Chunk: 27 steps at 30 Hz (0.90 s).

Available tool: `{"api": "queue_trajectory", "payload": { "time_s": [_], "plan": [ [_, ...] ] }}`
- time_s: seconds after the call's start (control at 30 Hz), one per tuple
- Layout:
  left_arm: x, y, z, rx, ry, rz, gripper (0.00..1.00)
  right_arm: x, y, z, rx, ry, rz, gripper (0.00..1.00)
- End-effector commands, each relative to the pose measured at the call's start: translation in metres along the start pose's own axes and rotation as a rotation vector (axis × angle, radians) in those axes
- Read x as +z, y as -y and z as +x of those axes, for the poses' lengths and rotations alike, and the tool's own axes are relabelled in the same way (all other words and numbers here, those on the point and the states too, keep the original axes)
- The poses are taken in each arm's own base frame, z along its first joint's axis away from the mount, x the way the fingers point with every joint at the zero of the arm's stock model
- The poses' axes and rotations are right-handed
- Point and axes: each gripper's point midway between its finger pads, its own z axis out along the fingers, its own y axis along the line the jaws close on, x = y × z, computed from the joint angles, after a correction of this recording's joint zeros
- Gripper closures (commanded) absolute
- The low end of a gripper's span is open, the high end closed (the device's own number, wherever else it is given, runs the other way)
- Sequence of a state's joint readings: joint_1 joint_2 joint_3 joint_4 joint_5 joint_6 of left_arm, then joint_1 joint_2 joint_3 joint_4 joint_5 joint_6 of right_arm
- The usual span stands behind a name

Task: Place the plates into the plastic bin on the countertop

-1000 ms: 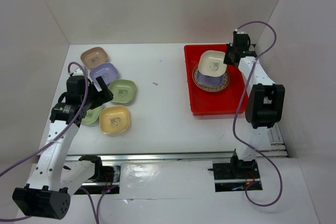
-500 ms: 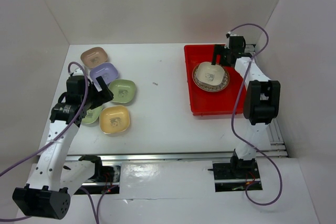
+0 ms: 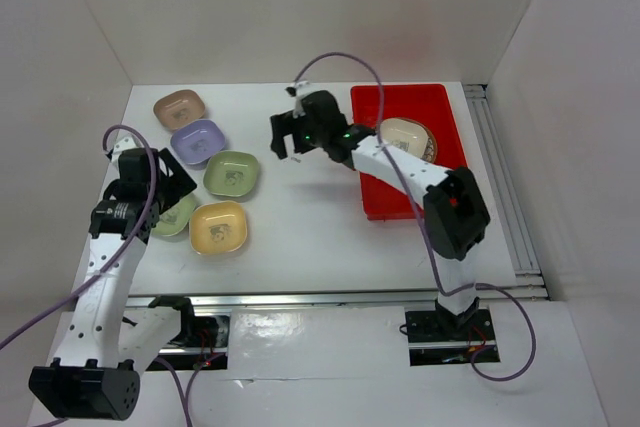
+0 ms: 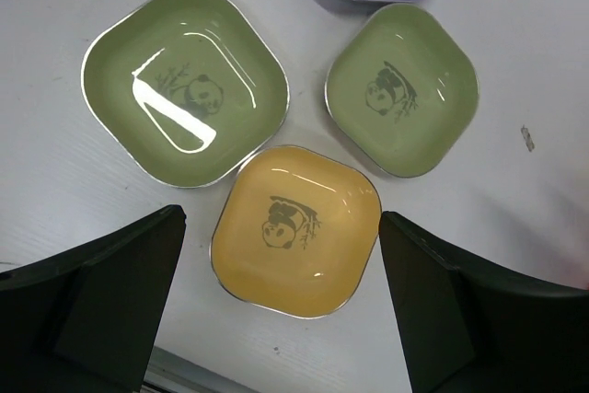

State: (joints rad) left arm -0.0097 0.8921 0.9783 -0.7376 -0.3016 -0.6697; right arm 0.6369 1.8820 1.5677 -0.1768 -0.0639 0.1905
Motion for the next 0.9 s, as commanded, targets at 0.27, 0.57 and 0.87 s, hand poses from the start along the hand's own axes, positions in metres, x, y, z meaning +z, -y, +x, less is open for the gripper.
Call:
{"api": "queue_trajectory", "payload": {
  "time_s": [0.27,0.57,0.87],
  "plan": [
    [-0.005,-0.001,-0.019,-0.063,0.062,-0.005,0.0,0.111,-0.06,0.015,-0.02,0.021,-0.034,0.04],
    [-0.005,0.0,-0.018,-0.053,0.057,0.002,0.0,0.15,-0.043,0.061,0.017,-0.06,0.035,0.14],
    [-0.005,0.0,-0.018,-0.044,0.057,0.002,0.0,0.155,-0.045,0.1,0.045,-0.13,0.016,0.6]
  ]
}}
